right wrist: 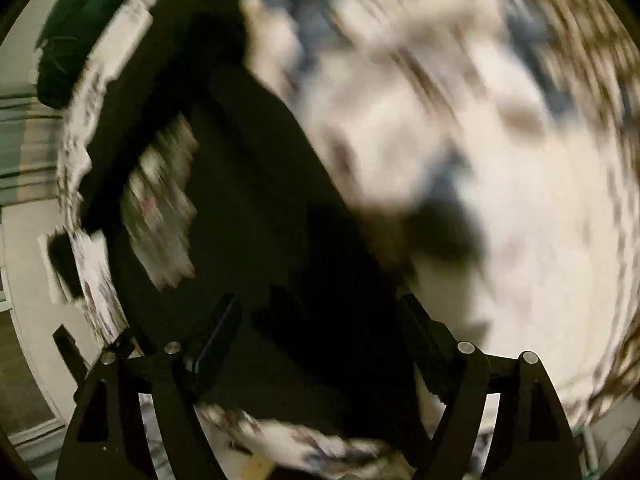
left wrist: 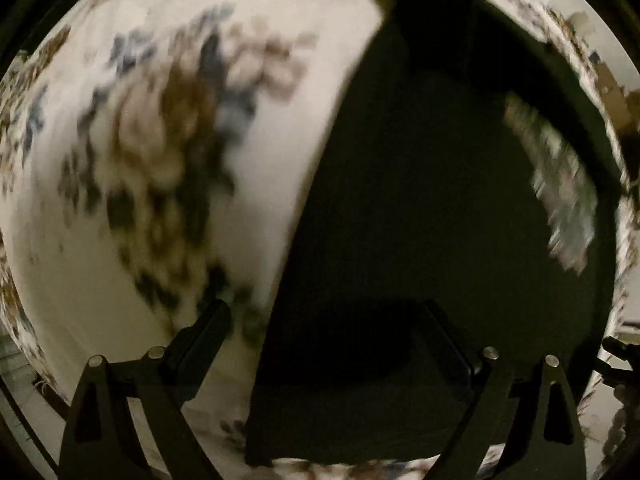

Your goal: Fold small clothes

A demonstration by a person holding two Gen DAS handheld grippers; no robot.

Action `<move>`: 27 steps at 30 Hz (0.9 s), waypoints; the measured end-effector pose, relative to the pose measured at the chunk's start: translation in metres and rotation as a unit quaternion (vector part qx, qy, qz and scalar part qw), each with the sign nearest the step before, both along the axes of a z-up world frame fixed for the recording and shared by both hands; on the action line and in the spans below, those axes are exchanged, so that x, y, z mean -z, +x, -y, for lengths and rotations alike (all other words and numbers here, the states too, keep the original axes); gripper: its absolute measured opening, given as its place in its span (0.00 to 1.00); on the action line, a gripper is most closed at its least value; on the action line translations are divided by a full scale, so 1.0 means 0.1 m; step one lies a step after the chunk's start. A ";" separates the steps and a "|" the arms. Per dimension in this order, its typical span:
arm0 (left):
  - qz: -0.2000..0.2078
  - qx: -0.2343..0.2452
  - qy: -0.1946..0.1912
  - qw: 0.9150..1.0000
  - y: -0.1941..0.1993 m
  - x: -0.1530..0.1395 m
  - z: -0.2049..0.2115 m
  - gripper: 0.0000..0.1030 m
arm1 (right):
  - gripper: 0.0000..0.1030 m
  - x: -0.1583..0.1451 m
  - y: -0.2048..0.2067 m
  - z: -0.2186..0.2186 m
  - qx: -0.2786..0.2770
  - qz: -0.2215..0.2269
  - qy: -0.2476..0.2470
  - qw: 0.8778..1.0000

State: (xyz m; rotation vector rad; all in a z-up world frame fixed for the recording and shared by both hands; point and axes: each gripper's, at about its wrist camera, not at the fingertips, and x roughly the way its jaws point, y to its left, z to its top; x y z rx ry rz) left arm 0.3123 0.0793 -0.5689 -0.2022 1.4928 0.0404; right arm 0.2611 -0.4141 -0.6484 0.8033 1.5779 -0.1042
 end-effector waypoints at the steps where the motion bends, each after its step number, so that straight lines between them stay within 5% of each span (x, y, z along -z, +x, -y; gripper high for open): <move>1: -0.004 0.002 -0.005 1.000 -0.07 0.09 0.00 0.92 | 0.80 0.07 -0.13 -0.01 -0.001 -0.005 0.011 1.000; 6: 0.013 -0.004 -0.035 0.999 -0.19 0.15 -0.03 0.91 | 0.80 0.34 -0.54 -0.12 -0.006 -0.010 0.062 0.998; 7: 0.020 -0.003 -0.043 0.999 -0.22 0.12 -0.03 0.79 | 0.80 0.37 -0.59 -0.14 -0.003 -0.007 0.070 0.998; 9: 0.039 0.005 -0.057 0.998 -0.29 0.06 -0.03 0.38 | 0.76 0.38 -0.62 -0.19 -0.011 0.006 0.066 0.998; 10: 0.043 0.017 -0.060 0.997 -0.32 0.03 -0.01 0.10 | 0.69 0.37 -0.61 -0.24 -0.016 0.012 0.058 0.998; 12: 0.065 0.034 -0.057 0.996 -0.40 -0.03 0.05 0.06 | 0.11 0.36 -0.63 -0.31 -0.031 0.014 0.031 0.999; 19: 0.119 0.014 -0.068 0.990 -0.64 -0.35 0.00 0.05 | 0.06 0.19 -0.80 -0.25 0.010 0.049 0.033 0.998; 27: 0.141 0.047 -0.060 0.987 -0.63 -0.66 0.09 0.05 | 0.06 -0.16 -0.88 -0.26 -0.026 0.078 0.023 0.996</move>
